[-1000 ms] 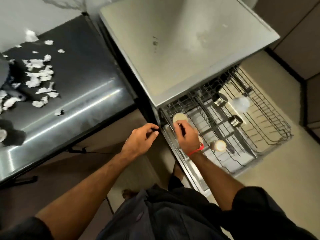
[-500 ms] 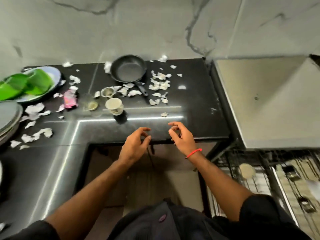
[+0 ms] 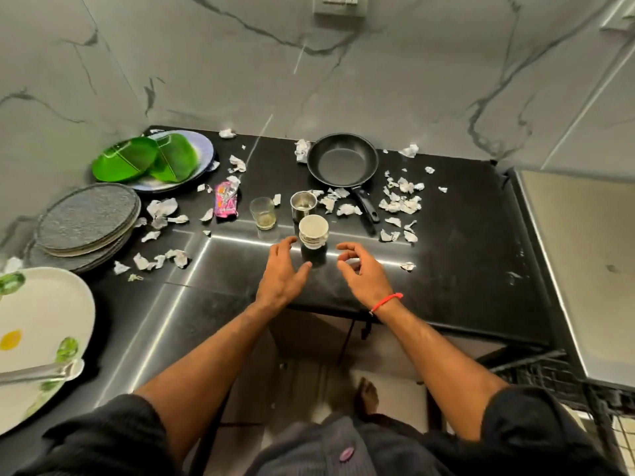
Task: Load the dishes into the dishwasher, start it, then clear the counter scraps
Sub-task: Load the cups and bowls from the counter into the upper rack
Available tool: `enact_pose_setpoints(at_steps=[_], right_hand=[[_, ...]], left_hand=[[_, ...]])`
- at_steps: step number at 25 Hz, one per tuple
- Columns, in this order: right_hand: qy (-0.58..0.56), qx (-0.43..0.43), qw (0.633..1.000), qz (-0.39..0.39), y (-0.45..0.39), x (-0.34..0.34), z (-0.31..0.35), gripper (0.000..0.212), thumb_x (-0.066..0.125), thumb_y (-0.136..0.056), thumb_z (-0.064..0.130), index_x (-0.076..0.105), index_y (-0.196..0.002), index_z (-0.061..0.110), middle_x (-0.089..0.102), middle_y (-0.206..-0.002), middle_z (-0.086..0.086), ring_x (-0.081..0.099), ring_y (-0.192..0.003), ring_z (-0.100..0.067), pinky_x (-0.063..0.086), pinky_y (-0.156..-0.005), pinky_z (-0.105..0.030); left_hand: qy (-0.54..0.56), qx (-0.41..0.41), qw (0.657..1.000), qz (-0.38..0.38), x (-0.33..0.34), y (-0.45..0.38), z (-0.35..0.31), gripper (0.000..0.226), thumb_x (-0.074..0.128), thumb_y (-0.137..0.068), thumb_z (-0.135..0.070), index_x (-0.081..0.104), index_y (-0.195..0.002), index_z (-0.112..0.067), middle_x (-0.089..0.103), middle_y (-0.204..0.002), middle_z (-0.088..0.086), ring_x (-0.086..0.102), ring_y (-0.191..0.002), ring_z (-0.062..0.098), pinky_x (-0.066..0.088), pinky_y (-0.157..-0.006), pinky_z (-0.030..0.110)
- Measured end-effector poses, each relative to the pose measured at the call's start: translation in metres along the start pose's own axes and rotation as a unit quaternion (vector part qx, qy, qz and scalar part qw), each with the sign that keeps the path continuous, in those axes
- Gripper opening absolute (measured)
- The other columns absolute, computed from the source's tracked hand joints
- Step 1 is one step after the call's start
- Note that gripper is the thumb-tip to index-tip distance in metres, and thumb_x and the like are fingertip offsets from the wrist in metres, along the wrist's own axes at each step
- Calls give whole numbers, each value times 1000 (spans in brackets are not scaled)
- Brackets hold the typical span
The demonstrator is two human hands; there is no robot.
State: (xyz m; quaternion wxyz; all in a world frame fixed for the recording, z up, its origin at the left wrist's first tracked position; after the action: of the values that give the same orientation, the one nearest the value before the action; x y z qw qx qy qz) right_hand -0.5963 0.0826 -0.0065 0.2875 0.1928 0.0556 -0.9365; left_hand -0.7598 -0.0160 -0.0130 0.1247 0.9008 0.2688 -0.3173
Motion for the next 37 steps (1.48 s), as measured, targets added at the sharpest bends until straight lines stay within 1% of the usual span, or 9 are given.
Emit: enact_pose_setpoints(at_steps=[5, 10, 14, 18, 20, 23, 28, 33, 37], right_hand=[[5, 24, 999, 20, -24, -11, -17, 29, 53, -95, 10, 60, -119, 26, 63, -101, 2, 66, -80, -25, 57, -72, -36], [4, 16, 999, 30, -53, -26, -21, 30, 53, -94, 7, 60, -118, 25, 65, -97, 1, 66, -76, -25, 56, -71, -34], [11, -4, 999, 46, -61, -34, -17, 31, 56, -94, 9, 59, -119, 27, 64, -98, 2, 64, -78, -30, 56, -71, -38], [40, -49, 996, 56, -51, -36, -11, 40, 63, -91, 15, 55, -129, 27, 59, -113, 6, 58, -86, -10, 51, -73, -26], [77, -108, 990, 55, -38, -34, -1, 59, 71, -87, 25, 45, -140, 28, 46, -135, 11, 50, -114, -6, 48, -91, -27], [134, -193, 970, 57, -15, -25, 16, 77, 74, -84, 34, 35, -148, 21, 34, -151, 7, 32, -139, -10, 35, -112, -36], [131, -191, 972, 44, 39, -32, 21, 68, 70, -86, 46, 42, -143, 22, 47, -141, 5, 44, -132, -11, 41, -107, -43], [104, -135, 985, 7, 96, -58, -5, 63, 78, -82, 38, 50, -135, 20, 55, -133, 1, 52, -124, -17, 44, -103, -45], [114, -101, 987, -57, 140, -98, -25, 61, 79, -77, 43, 51, -127, 21, 58, -123, 4, 52, -112, -14, 44, -98, -37]], left_hand=[[31, -34, 998, -35, 16, -40, 2, 92, 78, -86, -37, 22, -155, -15, 27, -157, 10, 33, -144, 24, 31, -120, 39], [46, -53, 996, -62, 29, -73, -5, 105, 85, -74, -44, 19, -152, -22, 31, -152, 10, 37, -139, 25, 32, -114, 38], [25, -42, 996, -74, 35, -82, -8, 93, 82, -79, -41, 26, -150, -21, 41, -148, 9, 44, -133, 25, 39, -110, 42], [68, -13, 993, -92, 29, -71, -15, 58, 68, -90, -46, 40, -138, -30, 57, -130, 6, 59, -112, 19, 53, -93, 36], [162, -44, 985, -45, 31, -61, -22, 37, 56, -96, -52, 49, -127, -34, 66, -115, 10, 71, -85, 21, 61, -68, 36], [306, -166, 928, 130, 54, -39, -36, 57, 41, -96, -69, 61, -114, -19, 71, -86, 15, 67, -58, 27, 54, -49, 35], [265, -309, 858, 313, 82, 23, -36, 69, 38, -88, -80, 63, -76, -18, 53, -55, -1, 46, -44, 9, 36, -42, 19], [182, -341, 811, 438, 118, 78, -45, 81, 31, -89, -80, 67, -51, -18, 53, -49, -4, 46, -39, 5, 37, -40, 16], [104, -337, 796, 493, 158, 106, -67, 83, 26, -89, -79, 68, -65, -12, 65, -60, 2, 45, -41, 5, 36, -40, 15]])
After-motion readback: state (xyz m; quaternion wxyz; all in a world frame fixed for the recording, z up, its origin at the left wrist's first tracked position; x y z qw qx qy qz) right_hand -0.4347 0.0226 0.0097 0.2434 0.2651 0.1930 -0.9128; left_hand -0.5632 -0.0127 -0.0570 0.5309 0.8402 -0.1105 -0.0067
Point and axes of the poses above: each hand's wrist, its own y-axis away from the middle knuckle, its own x-axis out of the palm, z = x × y, the point moved 7 cm from there along -y, towards the middle knuckle
